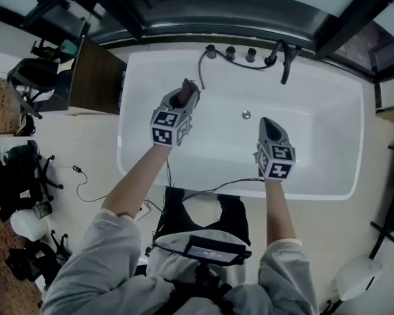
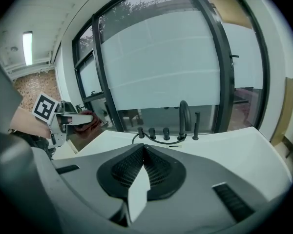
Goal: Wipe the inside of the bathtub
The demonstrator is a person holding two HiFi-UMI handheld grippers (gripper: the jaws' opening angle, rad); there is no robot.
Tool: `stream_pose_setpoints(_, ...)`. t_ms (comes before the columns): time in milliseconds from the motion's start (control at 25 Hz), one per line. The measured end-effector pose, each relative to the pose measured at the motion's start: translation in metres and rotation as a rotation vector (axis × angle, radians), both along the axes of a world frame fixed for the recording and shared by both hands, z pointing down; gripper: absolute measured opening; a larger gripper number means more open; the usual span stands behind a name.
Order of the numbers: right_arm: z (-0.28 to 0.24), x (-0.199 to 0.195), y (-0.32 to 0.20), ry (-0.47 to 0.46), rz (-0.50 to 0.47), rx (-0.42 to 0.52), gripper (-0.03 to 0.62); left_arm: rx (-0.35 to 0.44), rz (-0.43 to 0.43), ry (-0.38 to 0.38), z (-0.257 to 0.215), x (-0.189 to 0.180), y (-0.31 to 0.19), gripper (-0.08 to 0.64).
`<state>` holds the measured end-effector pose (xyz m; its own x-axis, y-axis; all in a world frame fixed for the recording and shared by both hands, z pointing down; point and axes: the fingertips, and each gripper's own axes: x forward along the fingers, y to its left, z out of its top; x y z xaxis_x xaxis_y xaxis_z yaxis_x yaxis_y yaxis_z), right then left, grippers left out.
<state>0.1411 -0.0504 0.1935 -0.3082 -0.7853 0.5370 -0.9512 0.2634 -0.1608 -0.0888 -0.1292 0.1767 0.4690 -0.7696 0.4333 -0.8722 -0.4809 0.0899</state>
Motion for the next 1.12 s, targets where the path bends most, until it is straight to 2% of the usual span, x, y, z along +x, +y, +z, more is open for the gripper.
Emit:
stream_pose_setpoints(160, -0.031, 0.006, 0.030, -0.034, -0.035, 0.004, 0.006, 0.032, -0.079, 0.085, -0.054, -0.024, 0.061, 0.092)
stream_pose_setpoints(320, -0.053, -0.011, 0.056, -0.073, -0.095, 0.011, 0.006, 0.069, -0.105, 0.069, -0.087, -0.049, 0.112, 0.092)
stream_pose_setpoints(440, -0.064, -0.023, 0.081, -0.079, -0.094, 0.016, 0.006, 0.069, -0.127, 0.081, -0.102, -0.071, 0.147, 0.092)
stream_pose_setpoints(800, -0.091, -0.062, 0.162, -0.090, -0.010, 0.033, 0.006, 0.078, -0.056, 0.137, -0.125, -0.120, 0.226, 0.093)
stream_pose_setpoints(1000, -0.093, -0.091, 0.215, -0.117, 0.046, 0.029, 0.006, 0.102, -0.006, 0.139, -0.137, -0.155, 0.269, 0.092)
stream_pose_setpoints(1120, -0.098, -0.101, 0.239, -0.095, 0.087, 0.025, 0.006, 0.100, 0.012, 0.150, -0.135, -0.171, 0.290, 0.093)
